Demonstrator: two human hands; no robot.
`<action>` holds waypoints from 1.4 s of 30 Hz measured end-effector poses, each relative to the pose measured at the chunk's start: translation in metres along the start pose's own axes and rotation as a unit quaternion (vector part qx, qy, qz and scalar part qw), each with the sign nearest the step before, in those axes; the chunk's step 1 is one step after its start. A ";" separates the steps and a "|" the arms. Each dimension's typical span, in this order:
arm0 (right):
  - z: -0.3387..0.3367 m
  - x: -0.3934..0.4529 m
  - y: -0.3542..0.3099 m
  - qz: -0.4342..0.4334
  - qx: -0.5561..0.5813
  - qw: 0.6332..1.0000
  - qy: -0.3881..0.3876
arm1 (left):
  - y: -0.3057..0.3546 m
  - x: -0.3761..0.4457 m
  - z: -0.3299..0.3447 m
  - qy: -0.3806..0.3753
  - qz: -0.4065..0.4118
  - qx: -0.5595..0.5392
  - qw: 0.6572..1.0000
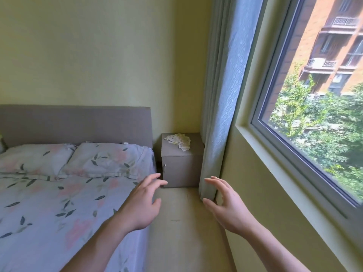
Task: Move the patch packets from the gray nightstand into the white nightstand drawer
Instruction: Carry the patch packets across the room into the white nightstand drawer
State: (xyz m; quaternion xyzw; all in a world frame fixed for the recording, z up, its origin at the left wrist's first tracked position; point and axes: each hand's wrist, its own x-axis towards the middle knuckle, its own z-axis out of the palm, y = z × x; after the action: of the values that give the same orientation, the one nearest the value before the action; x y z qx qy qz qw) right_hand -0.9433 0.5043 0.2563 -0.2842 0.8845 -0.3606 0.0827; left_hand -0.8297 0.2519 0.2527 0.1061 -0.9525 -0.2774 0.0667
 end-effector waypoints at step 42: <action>0.076 0.785 0.187 0.122 0.006 0.984 -0.128 | -0.272 0.731 0.035 -0.096 -0.100 -0.023 0.990</action>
State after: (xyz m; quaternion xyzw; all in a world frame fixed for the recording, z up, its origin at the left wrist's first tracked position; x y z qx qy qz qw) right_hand -1.6471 0.1261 0.1187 -0.2172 0.8924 -0.3141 0.2404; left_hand -1.4992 -0.1294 0.1256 0.1717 -0.9325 -0.3136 -0.0505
